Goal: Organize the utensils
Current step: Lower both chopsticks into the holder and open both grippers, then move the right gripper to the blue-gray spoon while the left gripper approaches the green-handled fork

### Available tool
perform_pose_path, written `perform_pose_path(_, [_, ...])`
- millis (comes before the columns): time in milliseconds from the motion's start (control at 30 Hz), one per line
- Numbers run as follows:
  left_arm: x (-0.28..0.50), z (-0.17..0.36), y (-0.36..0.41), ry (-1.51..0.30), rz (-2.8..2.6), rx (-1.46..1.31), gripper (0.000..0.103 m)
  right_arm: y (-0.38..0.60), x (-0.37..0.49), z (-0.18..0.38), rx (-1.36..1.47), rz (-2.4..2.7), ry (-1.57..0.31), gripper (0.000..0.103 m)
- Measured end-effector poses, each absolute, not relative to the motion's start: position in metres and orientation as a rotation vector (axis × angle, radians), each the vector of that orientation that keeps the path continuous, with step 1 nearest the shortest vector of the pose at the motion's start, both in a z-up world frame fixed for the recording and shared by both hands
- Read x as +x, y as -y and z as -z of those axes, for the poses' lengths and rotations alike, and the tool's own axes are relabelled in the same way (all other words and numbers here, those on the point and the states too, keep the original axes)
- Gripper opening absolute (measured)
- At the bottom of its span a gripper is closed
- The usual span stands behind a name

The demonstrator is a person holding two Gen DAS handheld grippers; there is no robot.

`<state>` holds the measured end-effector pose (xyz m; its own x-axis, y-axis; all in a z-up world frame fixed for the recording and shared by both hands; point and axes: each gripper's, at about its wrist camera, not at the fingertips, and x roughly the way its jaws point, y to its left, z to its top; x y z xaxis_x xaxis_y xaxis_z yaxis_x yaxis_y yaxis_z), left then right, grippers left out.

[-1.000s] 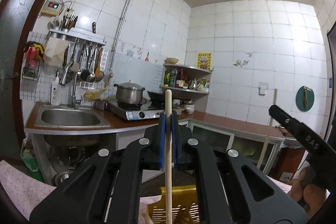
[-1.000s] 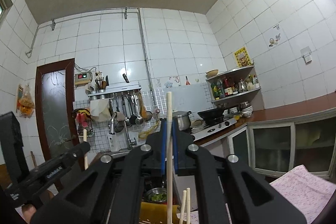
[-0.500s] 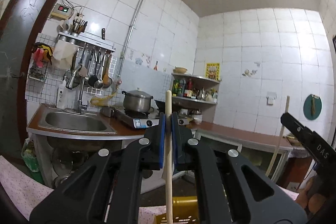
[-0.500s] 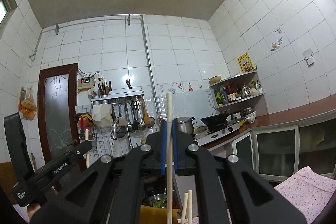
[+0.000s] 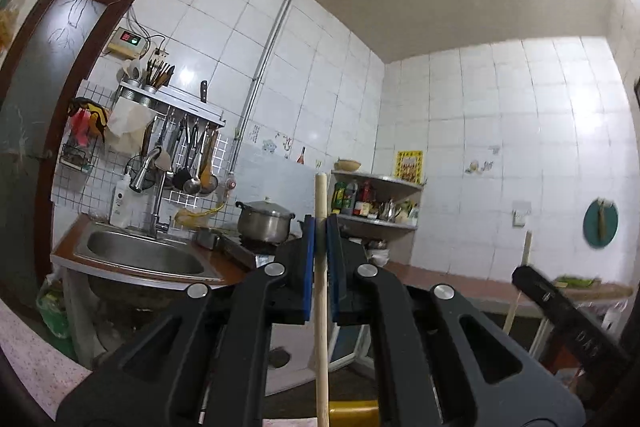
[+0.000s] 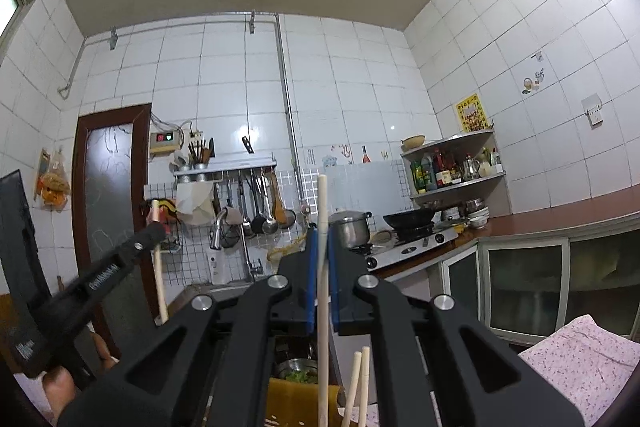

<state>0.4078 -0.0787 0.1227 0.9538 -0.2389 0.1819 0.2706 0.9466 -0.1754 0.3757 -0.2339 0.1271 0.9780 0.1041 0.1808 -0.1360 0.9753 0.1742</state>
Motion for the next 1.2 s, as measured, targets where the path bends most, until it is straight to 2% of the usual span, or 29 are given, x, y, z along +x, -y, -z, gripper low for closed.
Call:
perform_pose_path(467, [0.422, -0.088, 0.098, 0.025, 0.256, -0.09, 0.005, 0.232, 0.39, -0.093, 0.133, -0.115, 0.093, 0.006])
perform_pose_path(900, [0.403, -0.065, 0.098, -0.115, 0.237, -0.015, 0.006, 0.235, 0.393, -0.06, 0.126, -0.112, -0.098, 0.006])
perform_pose_path(1000, [0.393, -0.067, 0.097, -0.156, 0.242, -0.003, 0.011, 0.235, 0.391, -0.054, 0.124, -0.104, -0.166, 0.006])
perform_pose_path(1067, [0.385, -0.071, 0.095, -0.162, 0.23, 0.003, 0.02, 0.237, 0.387, -0.053, 0.12, -0.097, -0.193, 0.007])
perform_pose_path(1100, [0.379, -0.073, 0.092, -0.163, 0.226, -0.003, 0.03, 0.237, 0.383, -0.053, 0.117, -0.092, -0.205, 0.007])
perform_pose_path(1133, [0.373, -0.076, 0.089, -0.166, 0.228, -0.011, 0.042, 0.239, 0.378, -0.055, 0.119, -0.087, -0.213, 0.014])
perform_pose_path(1167, [0.364, -0.079, 0.084, -0.168, 0.23, -0.024, 0.048, 0.24, 0.374, -0.057, 0.123, -0.087, -0.214, 0.024])
perform_pose_path(1200, [0.358, -0.082, 0.081, -0.167, 0.232, -0.03, 0.053, 0.242, 0.366, -0.06, 0.131, -0.082, -0.21, 0.049])
